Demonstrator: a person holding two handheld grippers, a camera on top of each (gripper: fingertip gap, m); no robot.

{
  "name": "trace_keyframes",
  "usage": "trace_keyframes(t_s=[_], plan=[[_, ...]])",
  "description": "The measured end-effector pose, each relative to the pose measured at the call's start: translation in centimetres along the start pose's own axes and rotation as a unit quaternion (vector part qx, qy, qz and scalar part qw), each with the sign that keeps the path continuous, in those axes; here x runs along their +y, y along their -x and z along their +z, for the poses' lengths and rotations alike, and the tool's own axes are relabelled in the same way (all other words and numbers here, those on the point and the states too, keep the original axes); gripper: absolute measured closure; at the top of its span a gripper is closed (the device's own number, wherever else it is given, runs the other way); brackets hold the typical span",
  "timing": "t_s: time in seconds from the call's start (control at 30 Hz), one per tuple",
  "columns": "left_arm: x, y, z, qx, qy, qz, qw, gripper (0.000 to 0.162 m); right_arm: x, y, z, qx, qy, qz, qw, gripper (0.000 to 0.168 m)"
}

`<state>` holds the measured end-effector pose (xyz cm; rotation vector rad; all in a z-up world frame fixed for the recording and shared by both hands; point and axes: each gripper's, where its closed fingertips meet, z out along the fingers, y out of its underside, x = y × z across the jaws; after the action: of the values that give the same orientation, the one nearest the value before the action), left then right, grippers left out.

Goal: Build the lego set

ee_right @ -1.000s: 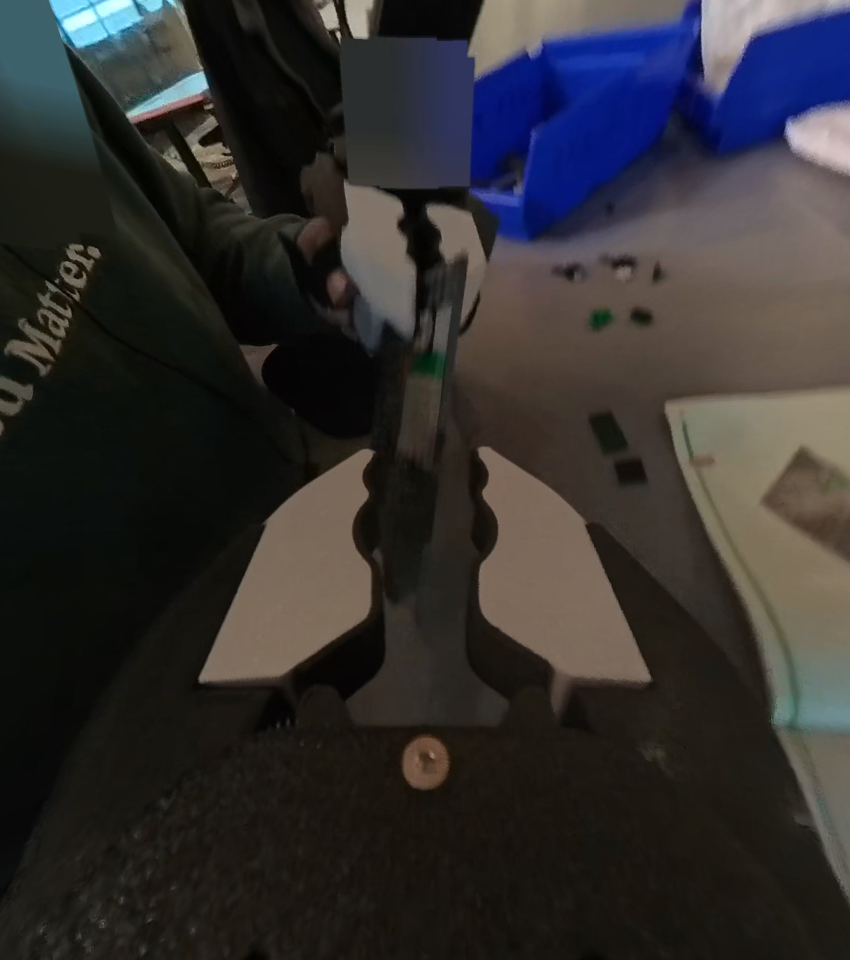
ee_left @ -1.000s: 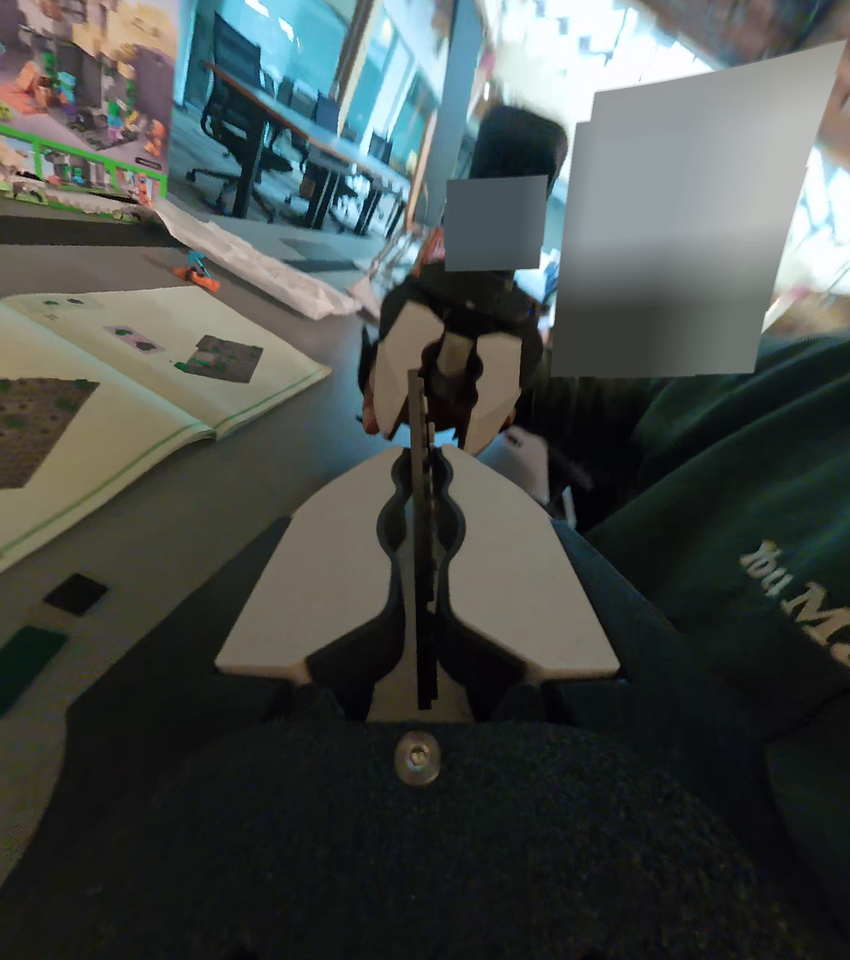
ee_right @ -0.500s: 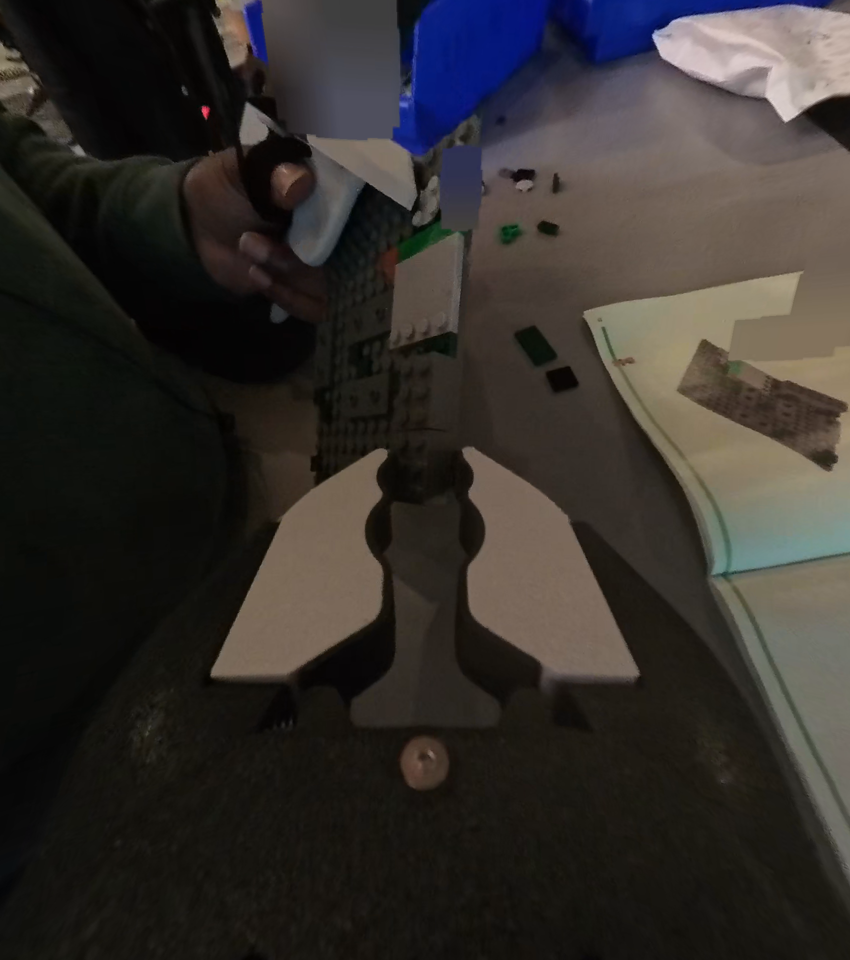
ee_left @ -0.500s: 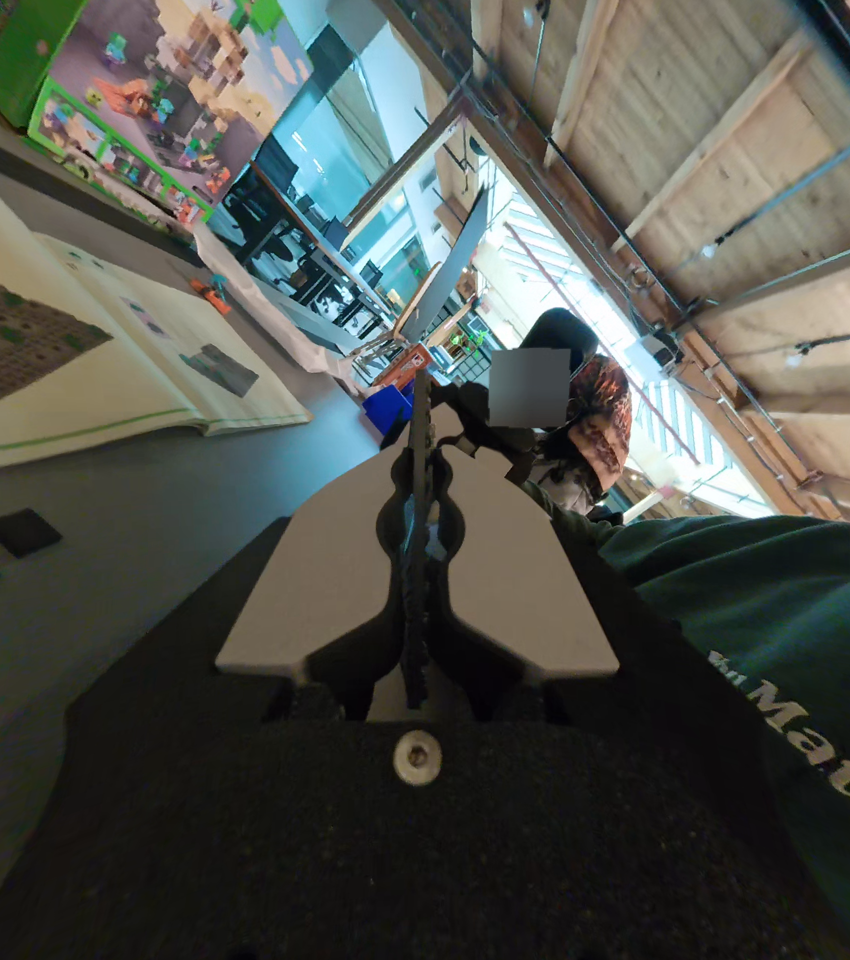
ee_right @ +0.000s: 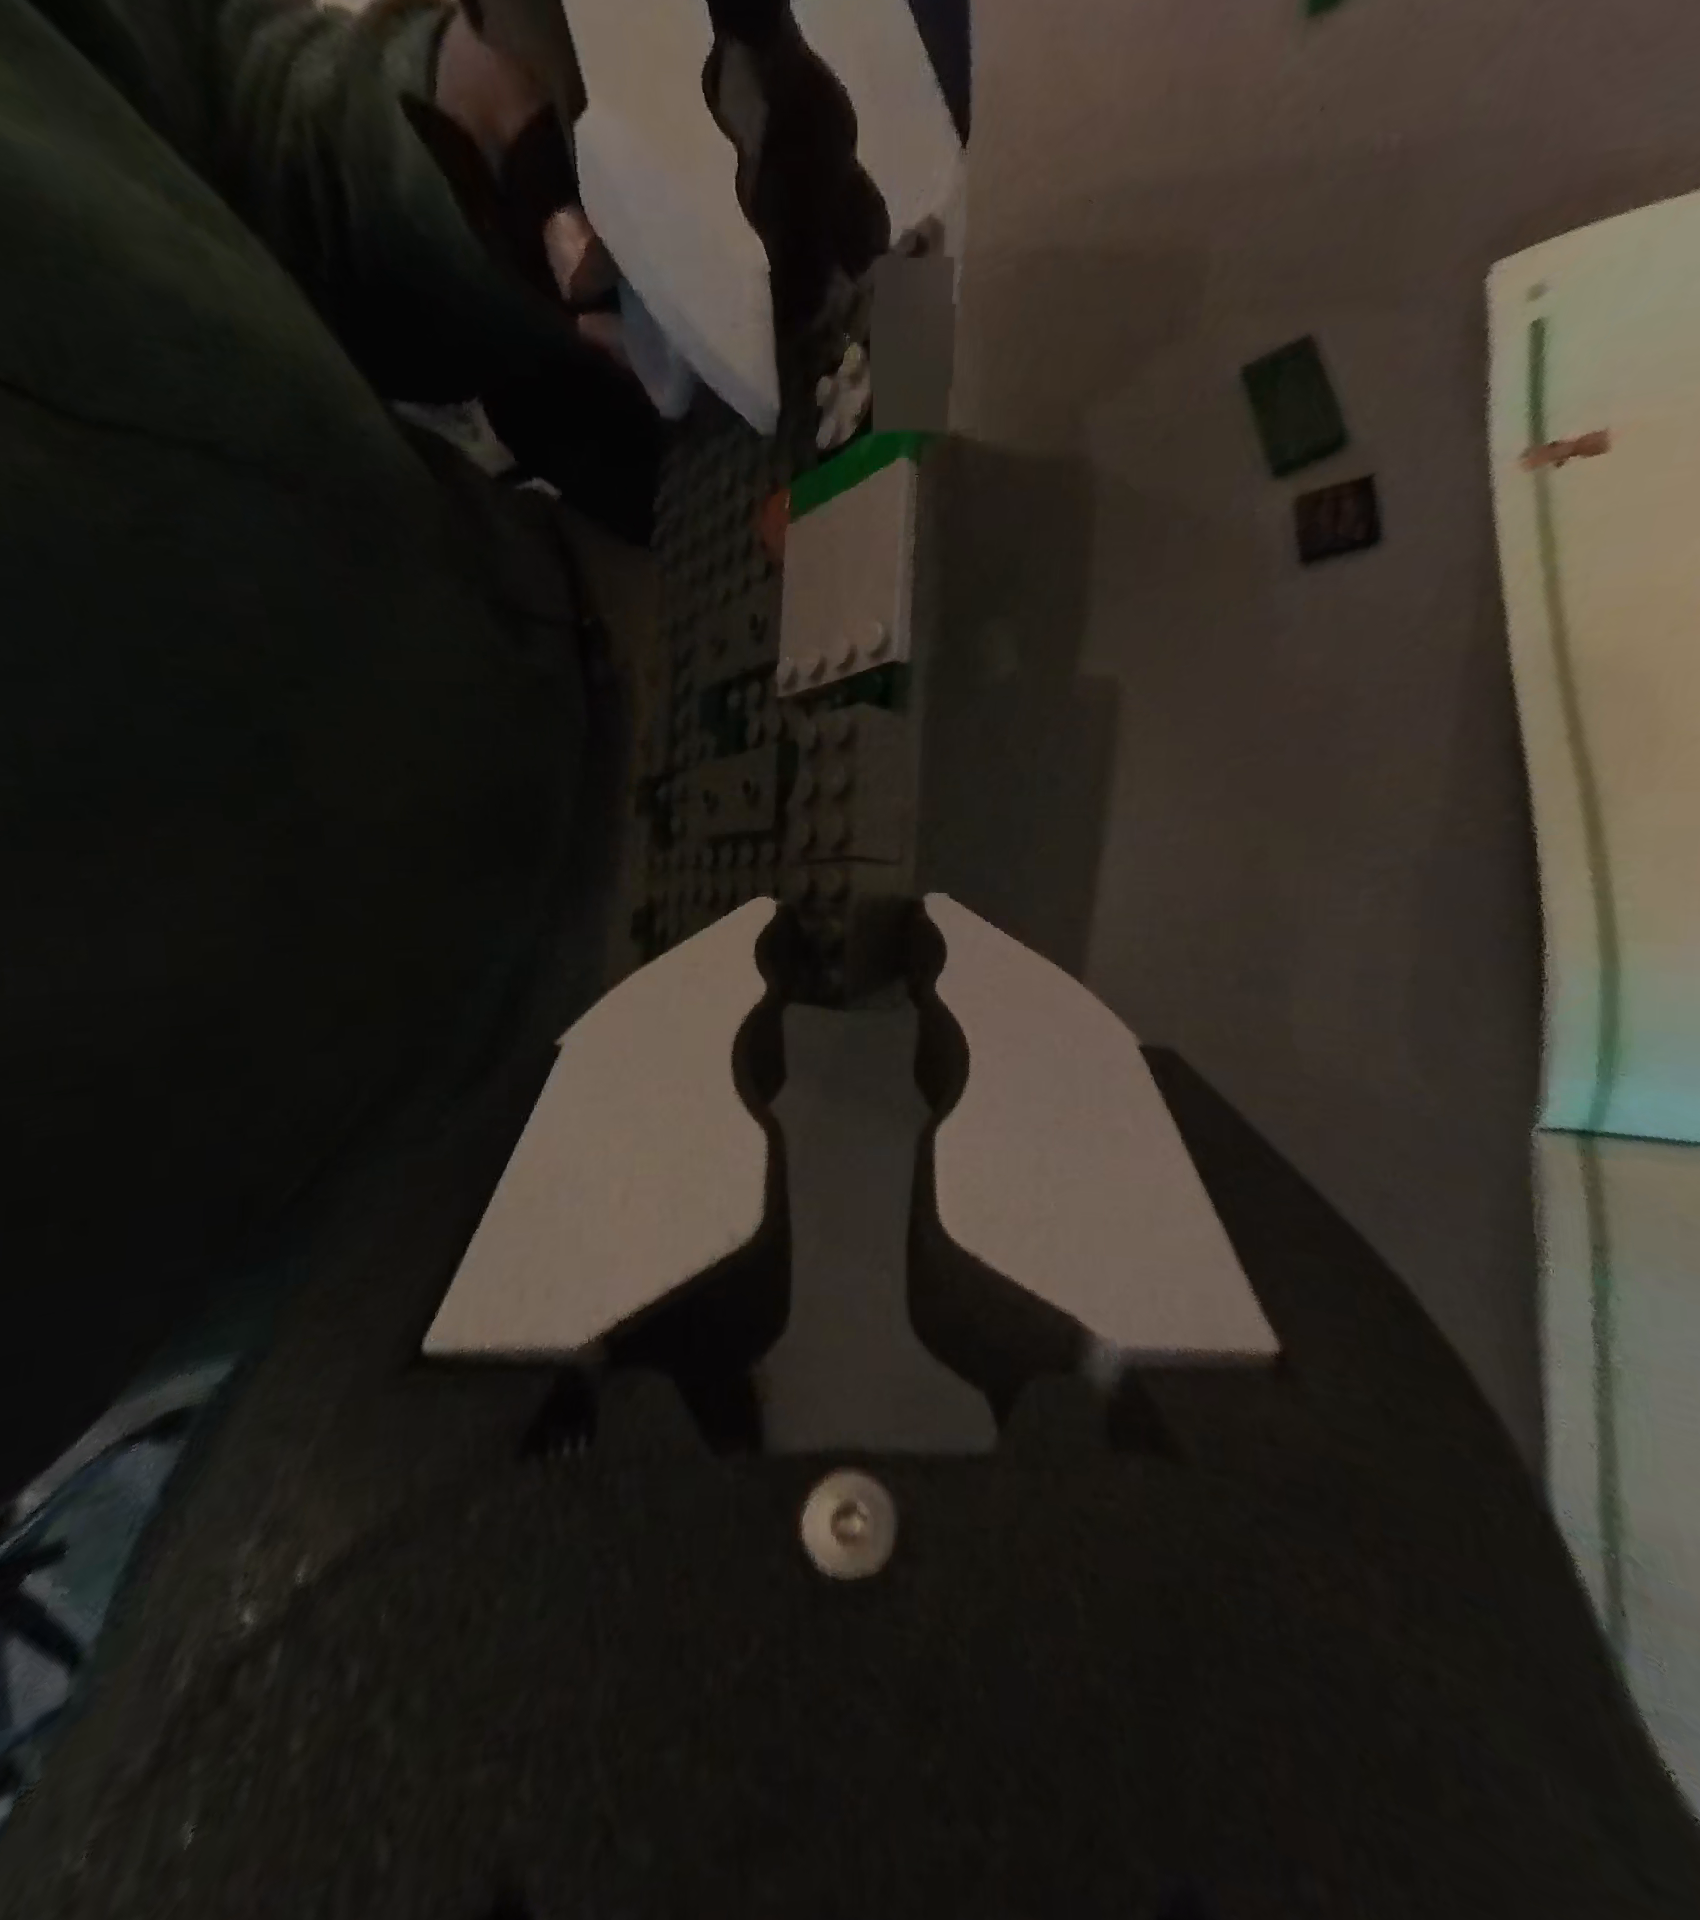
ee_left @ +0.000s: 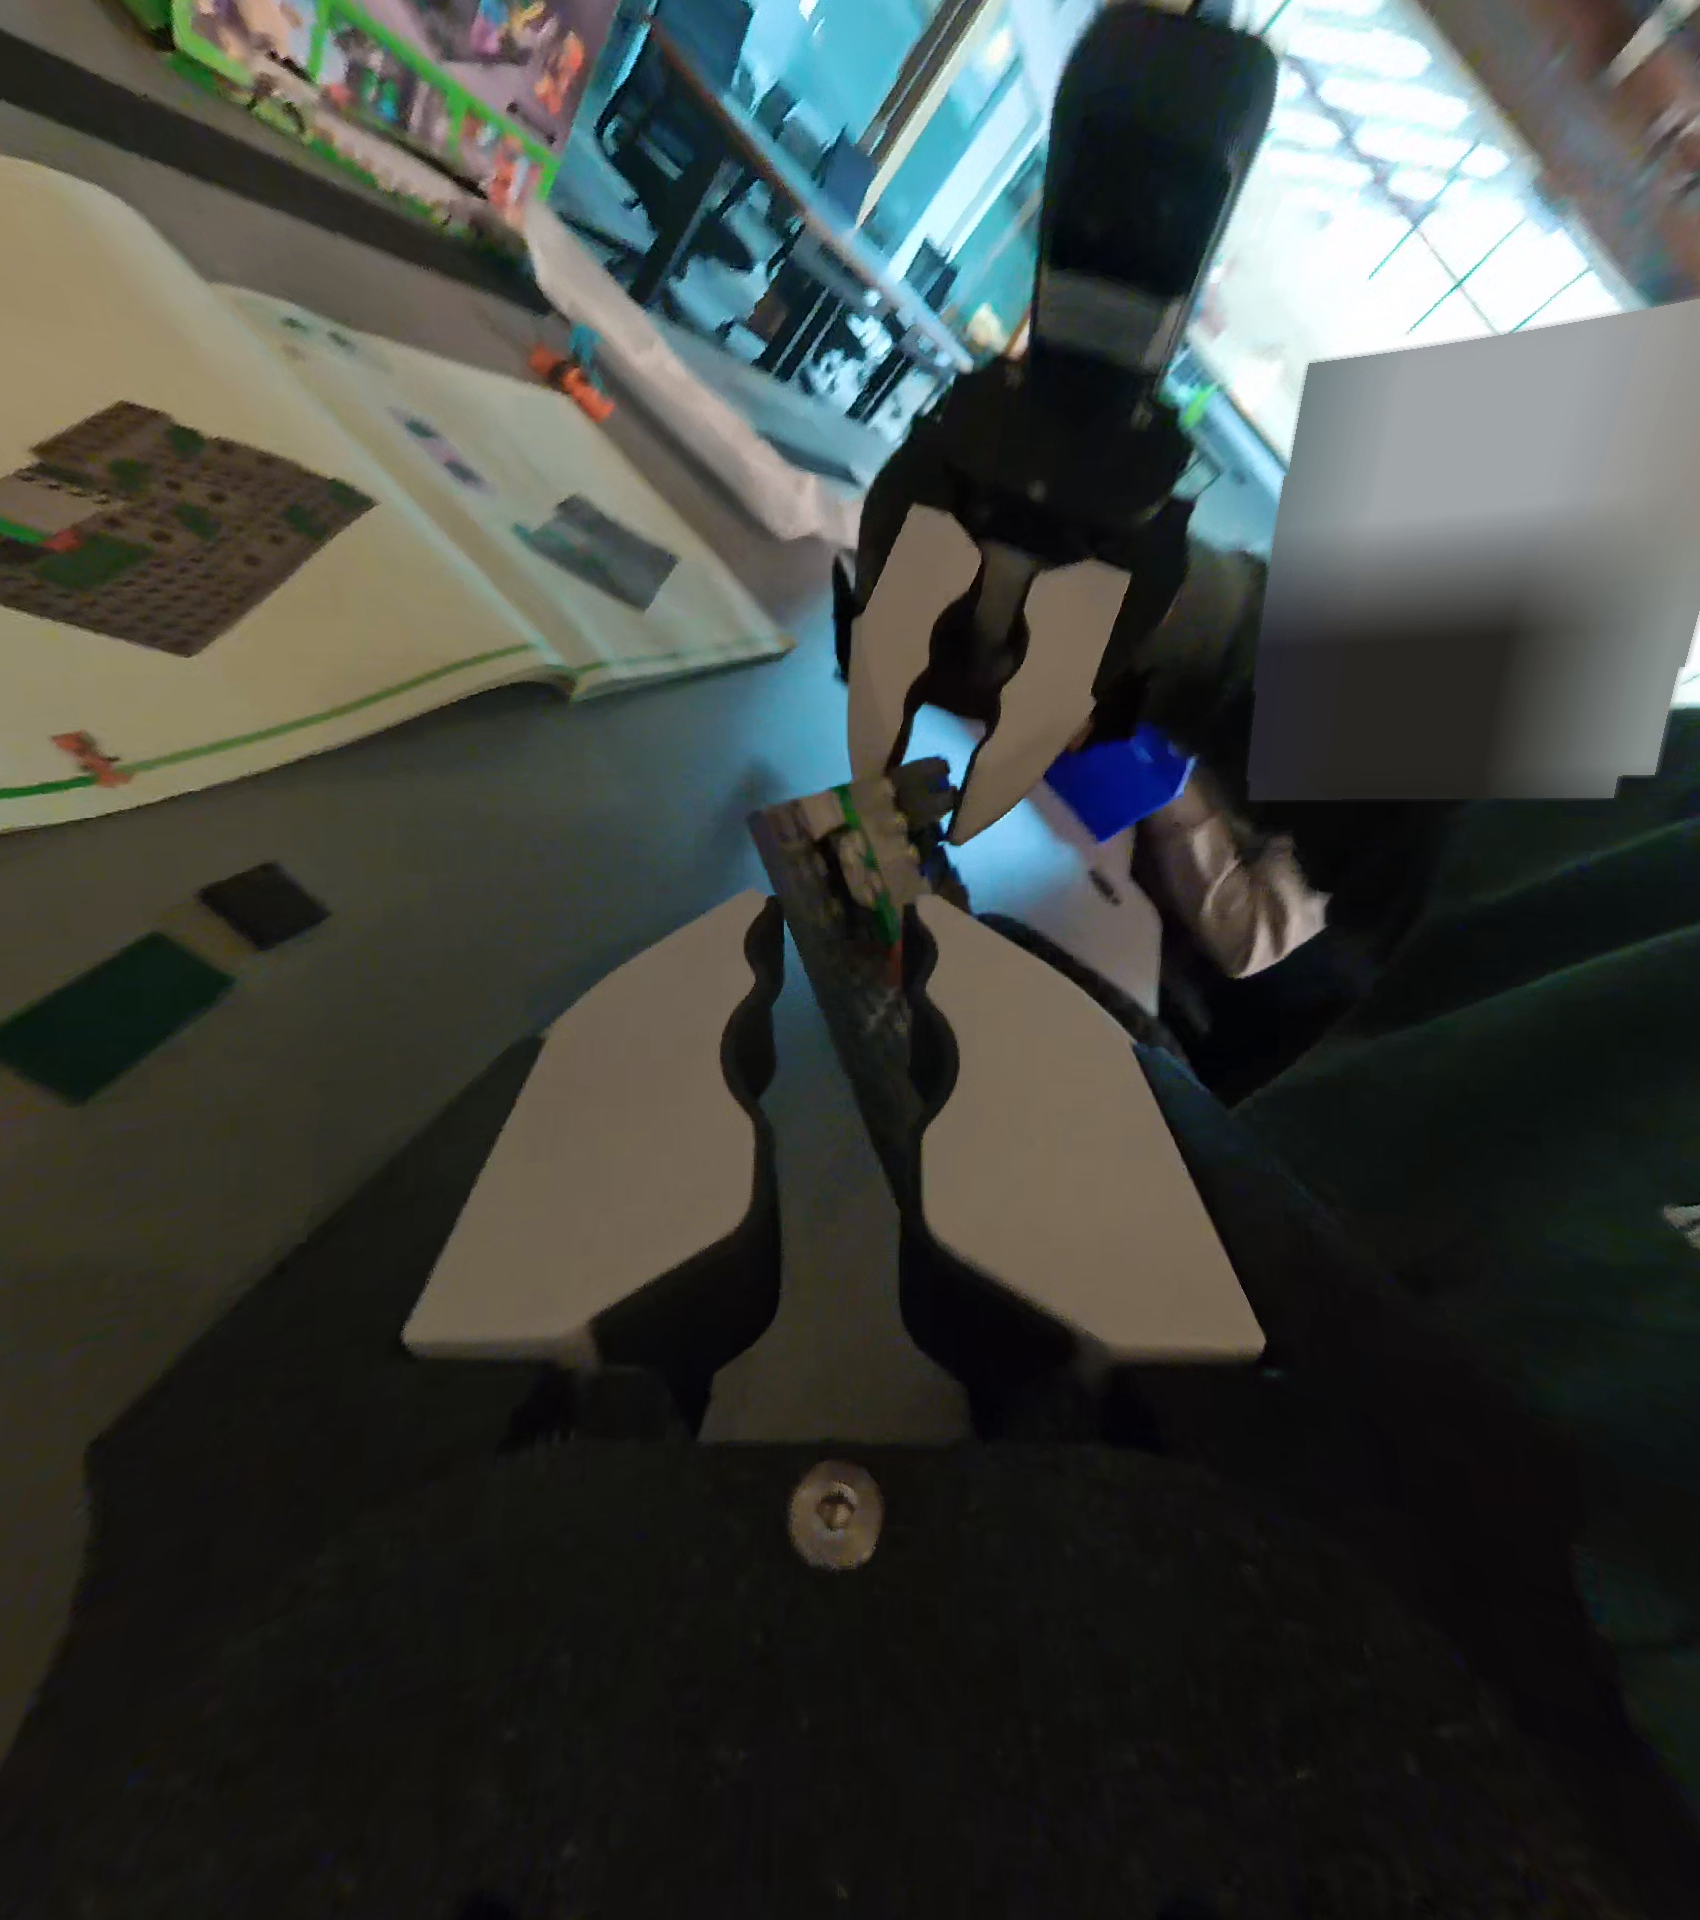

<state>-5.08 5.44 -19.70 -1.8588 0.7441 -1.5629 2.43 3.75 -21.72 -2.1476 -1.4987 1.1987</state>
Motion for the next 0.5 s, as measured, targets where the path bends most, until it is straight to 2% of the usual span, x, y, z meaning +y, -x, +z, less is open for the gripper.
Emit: trace_keyframes(t_s=[0.2, 0.37, 0.5], plan=[[-0.1, 0.7, 0.0, 0.027, 0.012, -0.054, 0.998, 0.146, -0.7, -0.1, 0.4, -0.009, 0.043, -0.02, 0.999, 0.148], [-0.2, -0.3, -0.3, 0.064, 0.019, -0.054, 0.996, 0.153, -1.2, 0.2, 0.0, 0.016, 0.065, -0.045, 0.997, 0.148], [-0.2, -1.3, -0.6, 0.086, 0.032, -0.015, 0.996, 0.153, -1.7, 1.0, -0.6, 0.044, 0.089, -0.087, 0.991, 0.148]])
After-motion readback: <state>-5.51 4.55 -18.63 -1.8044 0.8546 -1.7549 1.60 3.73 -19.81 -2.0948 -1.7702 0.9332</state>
